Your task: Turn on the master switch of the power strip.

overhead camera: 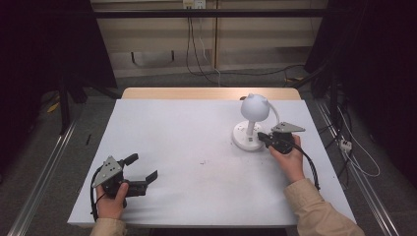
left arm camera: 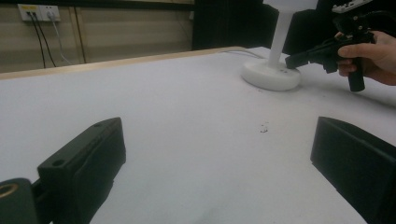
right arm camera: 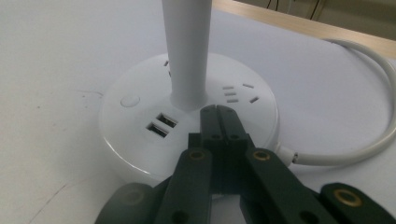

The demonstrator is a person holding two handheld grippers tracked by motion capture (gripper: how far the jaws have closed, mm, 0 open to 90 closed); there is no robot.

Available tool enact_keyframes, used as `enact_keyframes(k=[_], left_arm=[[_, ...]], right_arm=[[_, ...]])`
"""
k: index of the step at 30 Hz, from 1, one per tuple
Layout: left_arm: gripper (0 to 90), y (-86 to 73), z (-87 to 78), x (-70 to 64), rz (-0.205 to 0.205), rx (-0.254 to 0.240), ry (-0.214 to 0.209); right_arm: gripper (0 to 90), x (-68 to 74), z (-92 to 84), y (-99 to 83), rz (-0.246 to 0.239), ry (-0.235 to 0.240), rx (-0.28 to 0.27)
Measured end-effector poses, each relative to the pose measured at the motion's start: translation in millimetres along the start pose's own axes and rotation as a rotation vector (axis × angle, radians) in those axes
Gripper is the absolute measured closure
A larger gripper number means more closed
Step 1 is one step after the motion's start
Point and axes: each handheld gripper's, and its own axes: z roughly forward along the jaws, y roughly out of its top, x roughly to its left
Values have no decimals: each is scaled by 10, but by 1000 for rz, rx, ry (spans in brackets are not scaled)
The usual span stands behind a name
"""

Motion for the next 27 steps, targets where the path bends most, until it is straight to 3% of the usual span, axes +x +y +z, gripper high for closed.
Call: enact_keyframes(k=[15, 16, 21, 22, 27], left_arm=[[29, -3, 33, 23, -6, -3, -9], [29, -1, 32, 23, -6, -4, -8], [29, 1, 27, 18, -4, -3, -11], [29, 0, 27, 20, -4, -4, -12], [29, 5, 13, 19, -2, -6, -10]], right_arm=[[898, 5, -11, 18, 29, 36, -39], [833, 21, -10, 22, 40, 55, -37], [784, 36, -30, 13, 58, 51, -31], [733, 37, -51, 12, 74, 54, -25], [648, 33, -95, 15, 94, 56, -27]])
